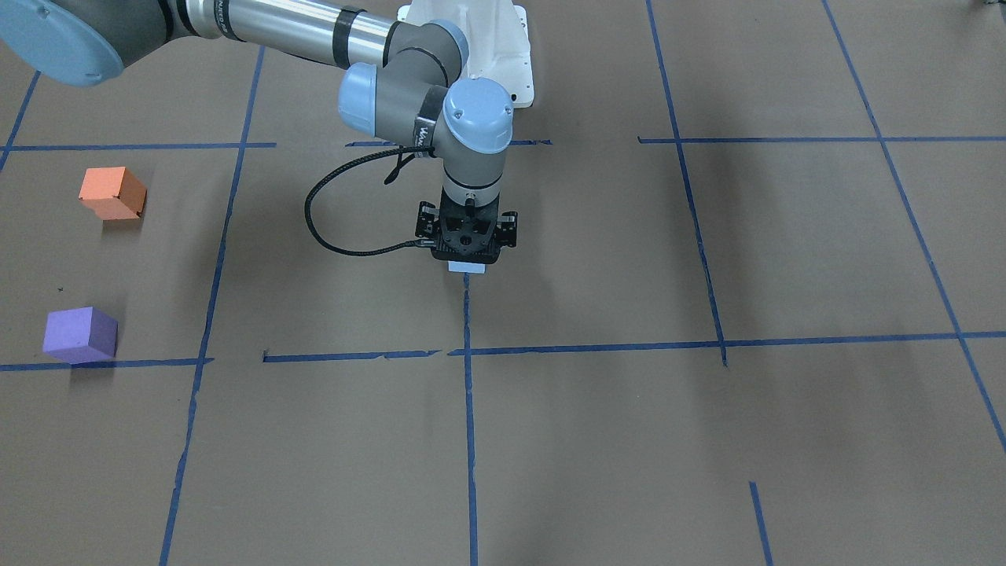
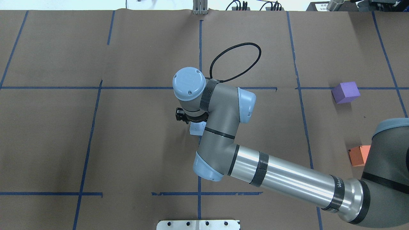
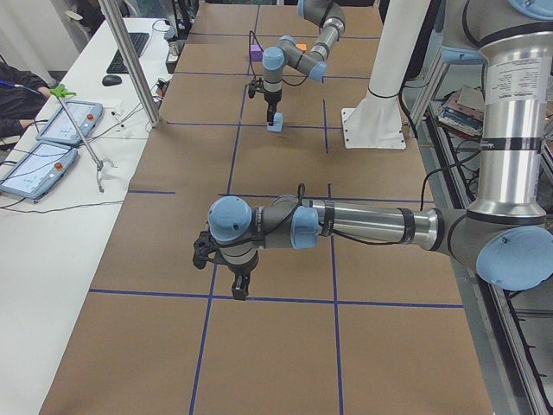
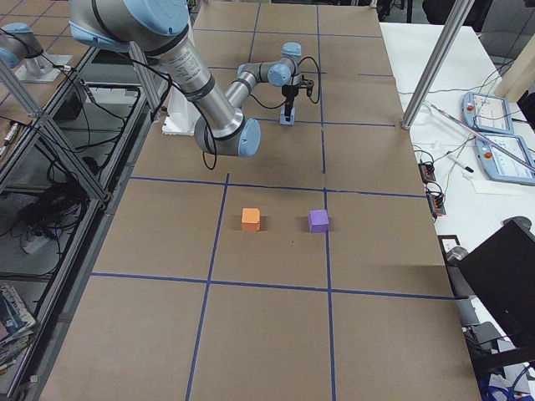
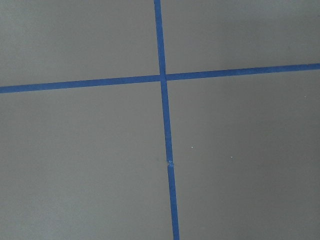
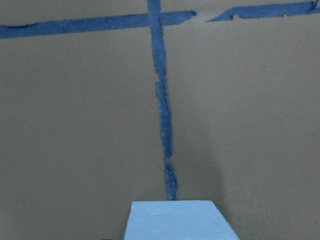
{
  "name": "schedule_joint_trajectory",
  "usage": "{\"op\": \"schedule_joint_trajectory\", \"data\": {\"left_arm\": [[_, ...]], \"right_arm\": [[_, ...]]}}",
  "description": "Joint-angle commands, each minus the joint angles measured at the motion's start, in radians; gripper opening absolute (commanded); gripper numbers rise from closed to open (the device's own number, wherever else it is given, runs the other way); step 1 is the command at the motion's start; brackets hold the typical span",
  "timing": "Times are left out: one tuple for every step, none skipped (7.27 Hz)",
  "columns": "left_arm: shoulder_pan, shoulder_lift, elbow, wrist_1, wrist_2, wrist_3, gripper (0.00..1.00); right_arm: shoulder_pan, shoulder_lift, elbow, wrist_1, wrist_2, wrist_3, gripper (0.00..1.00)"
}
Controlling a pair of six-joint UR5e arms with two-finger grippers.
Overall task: Place blue block between orange and purple blocks
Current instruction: 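Close the right gripper on the light blue cube and lift it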
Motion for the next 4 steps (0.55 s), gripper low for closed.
{"op": "schedule_joint_trajectory", "data": {"left_arm": [[0.000,0.000,0.002,0.000,0.000,0.002,1.00],[0.000,0.000,0.002,0.000,0.000,0.002,1.00],[0.000,0.000,0.002,0.000,0.000,0.002,1.00],[0.000,0.000,0.004,0.000,0.000,0.002,1.00]], "right_arm": [[-0.004,0.003,-0.020,0.032,-0.004,-0.010,0.99],[-0.002,0.006,-0.019,0.035,-0.003,0.001,0.56],[-0.001,0.001,-0.017,0.032,0.000,0.001,0.25],[0.018,-0.002,-0.004,0.030,0.014,-0.002,0.21]]}}
